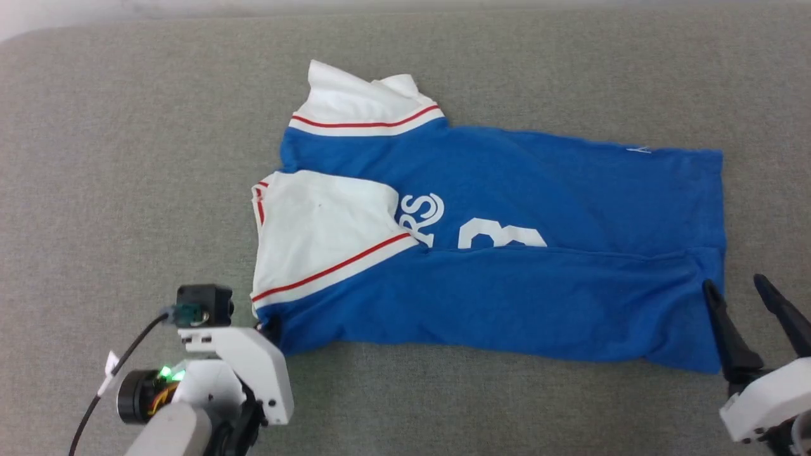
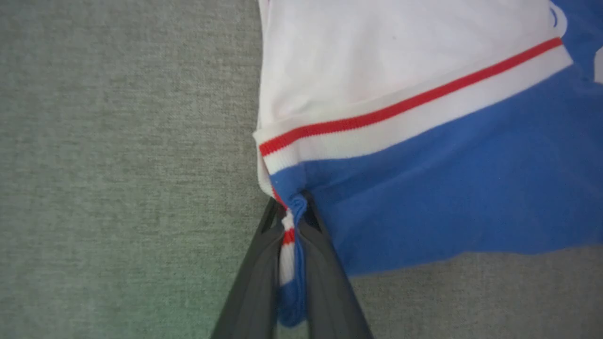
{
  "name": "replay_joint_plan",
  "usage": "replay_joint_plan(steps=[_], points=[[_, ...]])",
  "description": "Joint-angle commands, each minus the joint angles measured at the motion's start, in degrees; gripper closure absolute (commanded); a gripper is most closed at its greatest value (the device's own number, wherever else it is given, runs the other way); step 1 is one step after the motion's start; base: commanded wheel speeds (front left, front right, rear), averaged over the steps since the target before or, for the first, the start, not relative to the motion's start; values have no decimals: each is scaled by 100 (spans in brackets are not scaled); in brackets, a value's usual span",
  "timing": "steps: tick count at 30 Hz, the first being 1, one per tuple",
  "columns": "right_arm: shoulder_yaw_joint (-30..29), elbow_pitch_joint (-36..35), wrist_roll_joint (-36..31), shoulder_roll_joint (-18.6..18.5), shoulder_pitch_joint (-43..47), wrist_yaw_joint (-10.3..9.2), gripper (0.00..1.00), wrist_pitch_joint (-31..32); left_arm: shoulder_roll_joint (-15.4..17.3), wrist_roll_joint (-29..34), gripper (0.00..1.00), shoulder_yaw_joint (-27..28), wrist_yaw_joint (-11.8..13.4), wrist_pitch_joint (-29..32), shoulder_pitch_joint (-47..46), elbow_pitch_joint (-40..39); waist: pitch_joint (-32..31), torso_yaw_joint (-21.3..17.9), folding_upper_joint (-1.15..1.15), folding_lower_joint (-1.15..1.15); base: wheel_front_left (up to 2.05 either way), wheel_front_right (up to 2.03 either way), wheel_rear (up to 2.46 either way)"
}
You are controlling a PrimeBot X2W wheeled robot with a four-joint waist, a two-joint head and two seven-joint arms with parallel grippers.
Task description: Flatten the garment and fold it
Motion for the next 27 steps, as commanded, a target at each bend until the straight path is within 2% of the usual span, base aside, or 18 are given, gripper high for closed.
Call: replay_joint_plan(steps=[1,6,11,18,19,20,27], points=[[-82,43,163,-104,-92,-5,0,386,-19,-89,100,-32,30,-37,358,-52,3,6,0,0,0,0,0],[-349,330,255,-232,56,-5,0,1527,-8,-100,100,6,66,-179,511,-375,92,108,0,0,0,0,0],[-465,571,312,-119,150,-5,0,2014,-39,-87,100,-39,68,-204,503,-476,175,214,0,0,0,0,0],[-339,991,452,19,107,-5,0,2277,-68,-43,100,-82,102,-220,420,-549,250,304,0,0,0,0,0],[-323,1055,497,44,95,-5,54,2329,-65,-34,100,-83,108,-221,403,-553,247,311,0,0,0,0,0],[-318,1101,536,68,79,-5,100,2370,-69,-30,100,-81,114,-227,388,-555,240,317,0,0,0,0,0],[-487,946,636,67,-70,-5,100,2309,-172,-233,100,139,173,-470,514,-646,-37,274,0,0,0,0,0]])
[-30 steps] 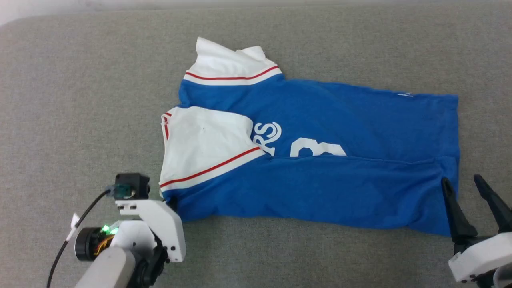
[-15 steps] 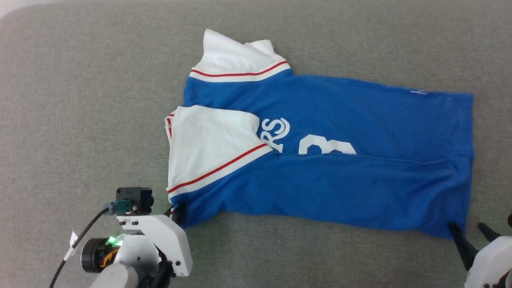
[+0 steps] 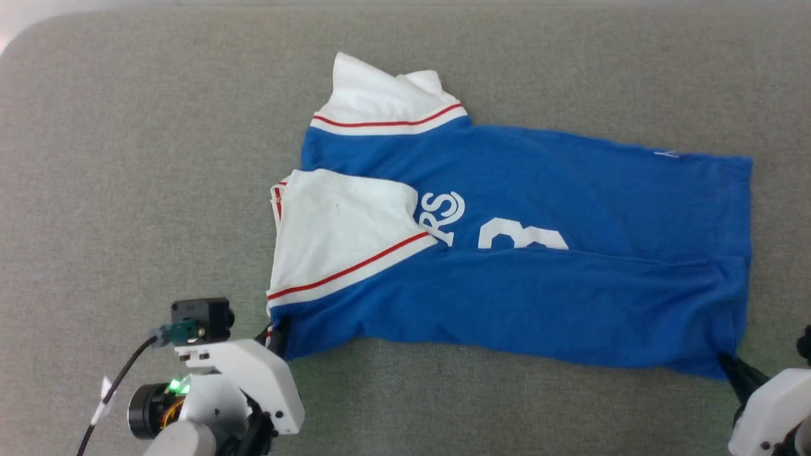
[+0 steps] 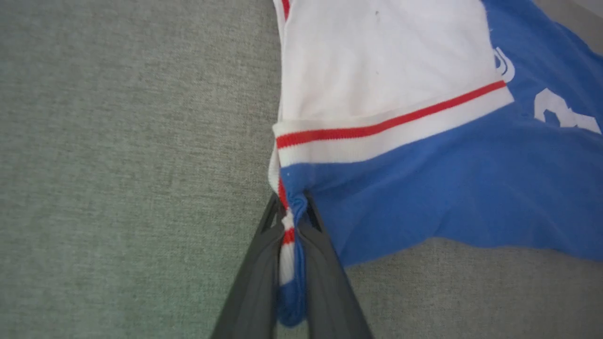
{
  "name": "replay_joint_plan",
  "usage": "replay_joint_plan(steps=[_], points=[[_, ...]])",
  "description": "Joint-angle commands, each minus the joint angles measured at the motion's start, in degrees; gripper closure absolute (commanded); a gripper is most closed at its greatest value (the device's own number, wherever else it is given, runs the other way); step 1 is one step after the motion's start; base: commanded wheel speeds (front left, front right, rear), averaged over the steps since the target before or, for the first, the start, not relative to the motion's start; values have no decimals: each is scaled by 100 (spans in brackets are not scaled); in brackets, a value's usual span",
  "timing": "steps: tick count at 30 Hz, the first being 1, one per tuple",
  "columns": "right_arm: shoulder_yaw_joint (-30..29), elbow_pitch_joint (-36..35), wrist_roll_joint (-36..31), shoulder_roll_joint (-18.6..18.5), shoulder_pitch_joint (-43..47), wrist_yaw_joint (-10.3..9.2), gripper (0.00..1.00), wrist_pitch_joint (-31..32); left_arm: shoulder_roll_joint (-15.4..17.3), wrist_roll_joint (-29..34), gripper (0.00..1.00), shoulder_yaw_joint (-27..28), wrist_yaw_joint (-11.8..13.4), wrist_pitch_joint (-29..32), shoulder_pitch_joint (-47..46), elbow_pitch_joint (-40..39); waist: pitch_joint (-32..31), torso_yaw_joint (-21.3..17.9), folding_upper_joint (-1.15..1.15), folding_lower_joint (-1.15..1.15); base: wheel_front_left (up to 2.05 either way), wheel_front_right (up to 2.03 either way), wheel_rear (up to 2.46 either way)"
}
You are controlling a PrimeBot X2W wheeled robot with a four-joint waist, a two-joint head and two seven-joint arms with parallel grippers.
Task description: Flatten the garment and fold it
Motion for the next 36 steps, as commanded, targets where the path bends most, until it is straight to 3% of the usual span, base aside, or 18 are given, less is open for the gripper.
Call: replay_joint_plan(steps=[1,9,17,22,29,31,32,33,34,35,36], points=[[-39,-19,53,-24,-66,-6,100,-57,-27,-77,100,99,44,-90,152,-68,-170,-44,0,0,0,0,0],[-518,-600,196,-145,-50,-6,100,262,9,-483,100,483,125,-254,808,-890,-551,-125,0,0,0,0,0],[-992,-776,195,-255,243,-6,100,692,200,-518,100,494,365,-54,1554,-1538,-548,-141,0,0,0,0,0],[-931,-640,110,-76,380,-6,100,744,26,-615,100,376,389,-81,1735,-1388,-496,-128,0,0,0,0,0],[-609,-187,29,1,398,-6,100,591,-124,-746,100,305,229,-177,1668,-609,-538,-104,0,0,0,0,0],[-543,-67,9,-9,371,-6,100,511,-149,-755,74,305,153,-247,1585,-372,-565,-100,0,0,0,0,0],[-539,-10,-4,1,340,-6,100,443,-172,-774,67,305,114,-275,1543,-264,-579,-102,0,0,0,0,0],[-519,48,-32,-6,316,-6,98,376,-193,-786,55,307,80,-307,1499,-164,-596,-103,0,0,0,0,0],[-478,91,-58,-24,300,-6,18,306,-207,-788,34,302,47,-337,1460,-76,-612,-105,0,0,0,0,0],[-462,125,-55,-23,275,-6,0,221,-235,-799,0,309,17,-387,1422,-13,-626,-108,0,0,0,0,0],[-468,161,-54,-12,254,-6,0,147,-262,-801,0,326,-3,-453,1389,33,-639,-113,0,0,0,0,0]])
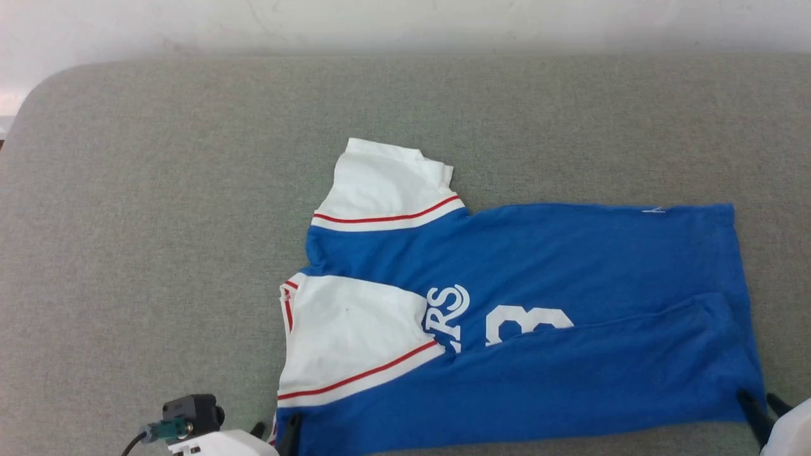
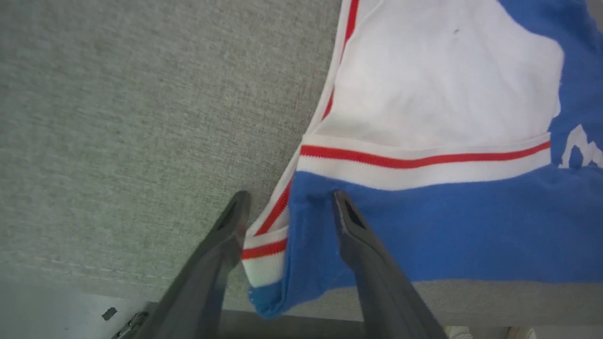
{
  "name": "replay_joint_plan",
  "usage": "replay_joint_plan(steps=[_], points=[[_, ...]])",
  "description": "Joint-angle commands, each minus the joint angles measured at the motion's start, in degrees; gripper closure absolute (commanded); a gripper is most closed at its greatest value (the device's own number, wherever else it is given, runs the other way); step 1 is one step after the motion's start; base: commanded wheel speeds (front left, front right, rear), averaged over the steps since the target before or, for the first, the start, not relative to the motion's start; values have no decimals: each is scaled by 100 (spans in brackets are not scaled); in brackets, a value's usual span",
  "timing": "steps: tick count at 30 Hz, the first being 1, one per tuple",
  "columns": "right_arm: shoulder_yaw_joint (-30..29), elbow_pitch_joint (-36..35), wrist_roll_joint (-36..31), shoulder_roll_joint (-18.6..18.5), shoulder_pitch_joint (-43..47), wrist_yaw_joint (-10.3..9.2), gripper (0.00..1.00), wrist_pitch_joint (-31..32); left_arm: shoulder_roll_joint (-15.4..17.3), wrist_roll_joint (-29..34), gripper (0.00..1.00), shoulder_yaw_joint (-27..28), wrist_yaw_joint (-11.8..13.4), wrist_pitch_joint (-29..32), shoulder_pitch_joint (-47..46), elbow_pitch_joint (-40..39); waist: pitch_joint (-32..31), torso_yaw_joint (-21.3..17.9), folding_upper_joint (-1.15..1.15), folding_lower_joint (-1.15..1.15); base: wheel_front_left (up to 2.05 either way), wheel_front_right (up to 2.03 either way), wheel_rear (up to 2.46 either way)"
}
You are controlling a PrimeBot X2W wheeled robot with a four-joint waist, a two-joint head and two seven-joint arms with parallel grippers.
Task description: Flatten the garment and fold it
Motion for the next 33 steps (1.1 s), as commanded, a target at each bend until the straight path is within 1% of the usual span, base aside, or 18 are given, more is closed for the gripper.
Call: replay_joint_plan(steps=[1,5,7,9,11,13,14,15,17,19,20,22,23,26,29,32,33], points=[[28,46,-20,-8,-93,-12,0,-126,-70,-22,0,32,-67,-136,-127,72,-36,-14,0,0,0,0,0],[62,-159,73,-91,-113,-12,0,-287,-79,6,0,148,-112,-423,-127,-85,-32,-62,0,0,0,0,0],[-44,-454,108,-79,-190,-12,0,-463,-78,64,0,328,-61,-699,-156,-417,18,-91,0,0,0,0,0],[-169,-782,12,-62,-332,-12,0,-781,24,287,0,494,8,-990,-295,-840,122,-107,0,0,0,0,0],[-202,-1104,-157,-54,-503,-12,0,-1141,192,656,0,659,137,-1247,-609,-1222,286,-117,0,0,0,0,0],[-157,-1315,-317,-19,-705,-12,0,-1411,339,907,0,704,132,-1305,-1095,-1513,493,-129,0,0,0,0,0],[-104,-1397,-370,12,-813,-12,0,-1508,489,1116,0,715,143,-1275,-1390,-1580,618,-144,0,0,0,0,0],[-38,-1463,-409,42,-933,-12,0,-1597,691,1355,0,659,96,-1171,-1723,-1602,730,-164,0,0,0,0,0],[132,-1533,-467,26,-1129,-12,0,-1694,861,1581,0,551,8,-885,-2483,-1628,971,-192,0,0,0,0,0],[268,-1570,-468,7,-1292,-12,0,-1754,1085,1876,0,310,-202,-491,-3285,-1476,1195,-228,0,0,0,0,0],[330,-1574,-464,-23,-1360,-12,0,-1771,1105,1904,0,213,-312,-282,-3689,-1354,1305,-250,0,0,0,0,0],[424,-1547,-447,-88,-1472,-12,0,-1795,1240,2074,0,-78,-660,147,-4482,-1016,1491,-295,0,0,0,0,0],[424,-1547,-447,-88,-1472,-12,0,-1795,1240,2074,0,-78,-660,147,-4482,-1016,1491,-295,0,0,0,0,0],[524,-1483,-395,-174,-1602,-12,0,-1836,1211,2158,0,-468,-1121,741,-5483,-426,1740,-386,0,0,0,0,0],[606,-1402,-344,-224,-1702,-12,0,-1879,1103,2094,0,-811,-1547,1331,-6163,177,1957,-497,0,0,0,0,0],[714,-1349,-300,-257,-1789,-12,0,-1904,982,1910,0,-992,-1785,1886,-6529,736,2140,-623,0,0,0,0,0],[746,-1317,-287,-272,-1819,-12,0,-1909,946,1835,0,-1013,-1816,2049,-6598,890,2189,-664,0,0,0,0,0]])
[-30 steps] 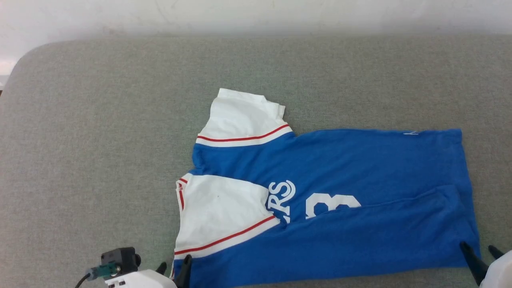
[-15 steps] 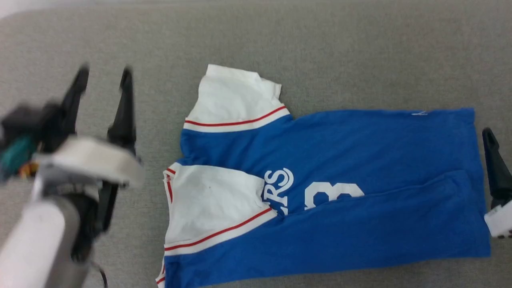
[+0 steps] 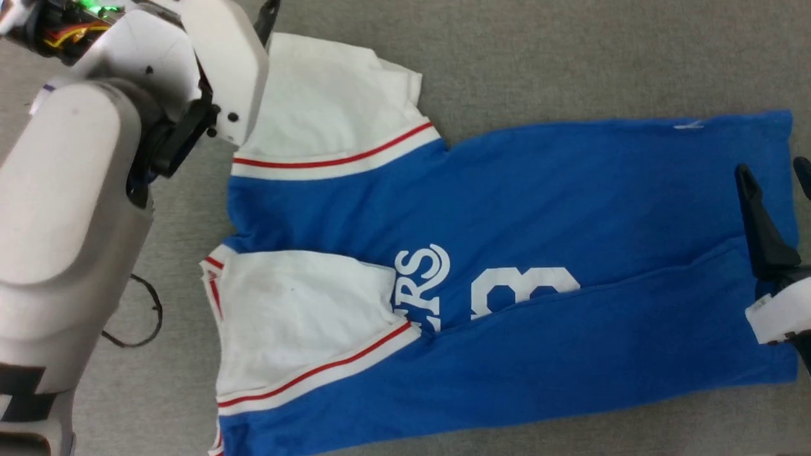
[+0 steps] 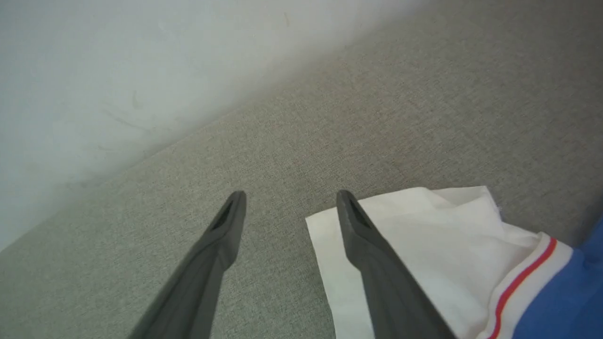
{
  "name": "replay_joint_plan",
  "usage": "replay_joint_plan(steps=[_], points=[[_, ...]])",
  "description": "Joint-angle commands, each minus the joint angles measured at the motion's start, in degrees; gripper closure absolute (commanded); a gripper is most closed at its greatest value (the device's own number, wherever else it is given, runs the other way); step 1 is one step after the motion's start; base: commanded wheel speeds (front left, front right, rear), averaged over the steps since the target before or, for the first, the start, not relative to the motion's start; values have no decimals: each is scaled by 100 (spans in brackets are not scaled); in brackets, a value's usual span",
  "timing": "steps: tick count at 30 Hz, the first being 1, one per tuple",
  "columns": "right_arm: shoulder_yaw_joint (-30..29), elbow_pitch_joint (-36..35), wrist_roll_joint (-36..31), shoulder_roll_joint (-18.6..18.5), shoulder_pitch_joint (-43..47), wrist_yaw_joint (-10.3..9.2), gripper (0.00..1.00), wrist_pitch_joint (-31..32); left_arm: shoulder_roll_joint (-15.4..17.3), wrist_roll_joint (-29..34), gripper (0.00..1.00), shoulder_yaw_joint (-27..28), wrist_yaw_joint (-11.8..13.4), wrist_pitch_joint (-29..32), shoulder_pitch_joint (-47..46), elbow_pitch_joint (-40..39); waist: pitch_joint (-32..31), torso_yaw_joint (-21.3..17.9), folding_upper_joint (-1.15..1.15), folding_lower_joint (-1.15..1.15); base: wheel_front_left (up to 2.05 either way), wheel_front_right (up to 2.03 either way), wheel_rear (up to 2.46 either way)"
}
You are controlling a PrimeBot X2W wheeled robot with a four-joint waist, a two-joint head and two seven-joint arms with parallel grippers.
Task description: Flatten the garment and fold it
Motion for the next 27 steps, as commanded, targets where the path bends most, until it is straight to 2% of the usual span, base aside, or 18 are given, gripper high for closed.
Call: replay_joint_plan(steps=[1,5,12,13,14,21,24,27], points=[[5,12,55,-35,-93,-12,0,-28,-9,-14,0,-17,-24,23,-63,24,299,-269,0,-2,0,0,0],[58,104,95,-71,-170,-12,0,-52,11,-167,0,-58,-49,514,-155,363,457,-423,0,-2,0,0,0],[67,215,137,-114,-221,-12,0,-97,118,-501,0,-7,72,1257,-11,513,616,-547,0,-2,0,0,0],[75,221,141,-121,-230,-12,0,-100,153,-496,67,-8,75,1275,4,500,631,-557,0,-2,0,0,0],[82,226,146,-126,-248,-12,0,-101,178,-499,100,5,91,1269,25,497,643,-565,0,-2,0,0,0],[100,-132,401,-304,-587,-12,0,-47,198,-461,100,73,185,785,266,552,480,-524,0,-2,0,0,0],[38,-527,526,-639,-991,-12,0,205,166,-514,100,66,162,632,407,573,337,-462,0,-2,0,0,0],[73,-741,699,-1047,-1540,-12,0,711,115,-563,100,57,151,525,491,558,252,-379,0,-2,0,0,0]])
